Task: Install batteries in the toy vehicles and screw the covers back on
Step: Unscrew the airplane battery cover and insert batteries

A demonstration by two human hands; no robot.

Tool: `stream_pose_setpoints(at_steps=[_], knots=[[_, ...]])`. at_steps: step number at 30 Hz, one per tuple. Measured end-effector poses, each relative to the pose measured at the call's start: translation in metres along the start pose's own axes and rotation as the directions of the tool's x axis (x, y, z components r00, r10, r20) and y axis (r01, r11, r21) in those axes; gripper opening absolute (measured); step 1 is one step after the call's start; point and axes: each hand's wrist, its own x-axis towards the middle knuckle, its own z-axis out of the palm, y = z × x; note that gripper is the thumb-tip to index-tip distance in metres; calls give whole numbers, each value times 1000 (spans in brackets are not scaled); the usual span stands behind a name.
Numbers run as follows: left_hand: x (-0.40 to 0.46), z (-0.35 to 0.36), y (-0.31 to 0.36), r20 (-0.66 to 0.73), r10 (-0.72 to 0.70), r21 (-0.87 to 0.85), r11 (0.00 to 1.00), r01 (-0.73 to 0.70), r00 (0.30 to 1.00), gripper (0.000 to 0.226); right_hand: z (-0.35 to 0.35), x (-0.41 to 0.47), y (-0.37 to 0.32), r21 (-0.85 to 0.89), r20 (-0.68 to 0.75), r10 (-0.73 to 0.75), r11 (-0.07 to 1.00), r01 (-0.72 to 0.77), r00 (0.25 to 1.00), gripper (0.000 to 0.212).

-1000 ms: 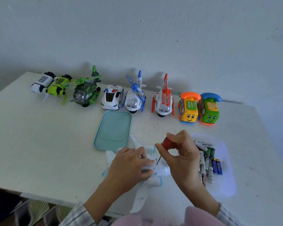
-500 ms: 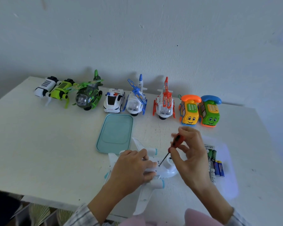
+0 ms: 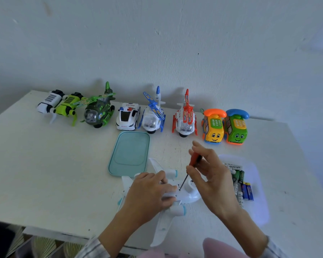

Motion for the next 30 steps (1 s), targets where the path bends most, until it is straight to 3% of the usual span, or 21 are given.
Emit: stream_pose_setpoints(at_steps=[2, 7, 10, 15, 19, 22, 30], knots=[[-1, 0, 1, 1, 4, 9, 1000, -4, 1000, 39, -1, 1, 1, -7, -12, 18, 1000, -18, 1000, 44], [-1, 0, 1, 0, -5, 11, 1000, 5, 1000, 36, 4, 0, 12, -211, -190, -224, 960, 183, 956, 41], [0, -1, 1, 0, -17, 12, 1000, 17, 1000, 37, 2, -1, 12, -199, -189, -171, 971, 133, 967, 44], [0, 0, 0, 6, -17, 4, 1000, 17, 1000, 36, -3, -1, 5, -18, -17, -73, 997, 72, 997, 54], [0, 1, -1, 17, -9, 9, 1000, 9, 1000, 34, 14, -3, 4, -153, -50, -226, 964, 216, 973, 50], [1, 2, -1, 11, -14, 7, 1000, 14, 1000, 36, 24, 2, 6, -220, -106, -243, 951, 216, 964, 48], [0, 2, -2, 9, -11, 16, 1000, 11, 1000, 37, 8, 1, 10, 5, -81, -112, 994, 113, 990, 47]])
